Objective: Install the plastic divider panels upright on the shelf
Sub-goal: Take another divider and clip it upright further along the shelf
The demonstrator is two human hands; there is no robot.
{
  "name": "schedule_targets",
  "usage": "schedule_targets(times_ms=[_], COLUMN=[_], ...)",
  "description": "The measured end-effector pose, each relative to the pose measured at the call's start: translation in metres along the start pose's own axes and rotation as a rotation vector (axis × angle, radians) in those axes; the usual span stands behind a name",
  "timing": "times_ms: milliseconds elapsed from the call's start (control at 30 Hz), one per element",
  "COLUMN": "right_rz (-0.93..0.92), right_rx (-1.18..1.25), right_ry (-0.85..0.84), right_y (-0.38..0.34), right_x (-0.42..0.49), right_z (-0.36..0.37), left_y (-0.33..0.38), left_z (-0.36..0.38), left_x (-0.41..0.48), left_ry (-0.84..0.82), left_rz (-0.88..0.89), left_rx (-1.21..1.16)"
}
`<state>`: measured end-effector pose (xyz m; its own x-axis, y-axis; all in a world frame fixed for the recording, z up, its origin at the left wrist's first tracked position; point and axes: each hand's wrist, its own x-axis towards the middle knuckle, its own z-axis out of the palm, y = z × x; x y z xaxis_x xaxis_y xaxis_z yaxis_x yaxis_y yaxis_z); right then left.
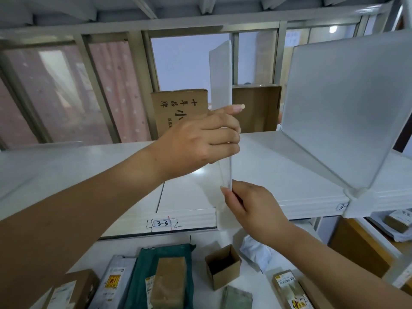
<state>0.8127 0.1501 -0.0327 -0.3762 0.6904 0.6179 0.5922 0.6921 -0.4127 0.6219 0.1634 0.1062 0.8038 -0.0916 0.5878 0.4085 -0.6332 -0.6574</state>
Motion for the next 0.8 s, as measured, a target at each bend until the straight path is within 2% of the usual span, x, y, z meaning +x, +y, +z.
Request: schedule_targets(times_ms=[100, 400, 500, 800], right_rz=[-0.045, -0.136, -0.173, -0.161], right_rx=[-0.017, 0.016, -0.032, 0.058], right_ry=[-0.059, -0.056, -0.026, 0.023], right_y=[0.009, 0.027, 0.022, -0.004], right_x=[-0.003, -0.017, -0.015, -0.005], right_z=[-0.009, -0.022, -0.017, 0.015], left_y=[0.008, 0.040, 0.041, 0.027], left_z=[0.004, 0.024, 0.019, -0.016], left_x=[-0.007, -0.036, -0.040, -0.049], left_ry=[-0.019, -0.066, -0.111, -0.202], left_rz=[-0.015, -0.075, -0.050, 0.067], left_rx=[0.035, 0.004, 0.007, 0.141])
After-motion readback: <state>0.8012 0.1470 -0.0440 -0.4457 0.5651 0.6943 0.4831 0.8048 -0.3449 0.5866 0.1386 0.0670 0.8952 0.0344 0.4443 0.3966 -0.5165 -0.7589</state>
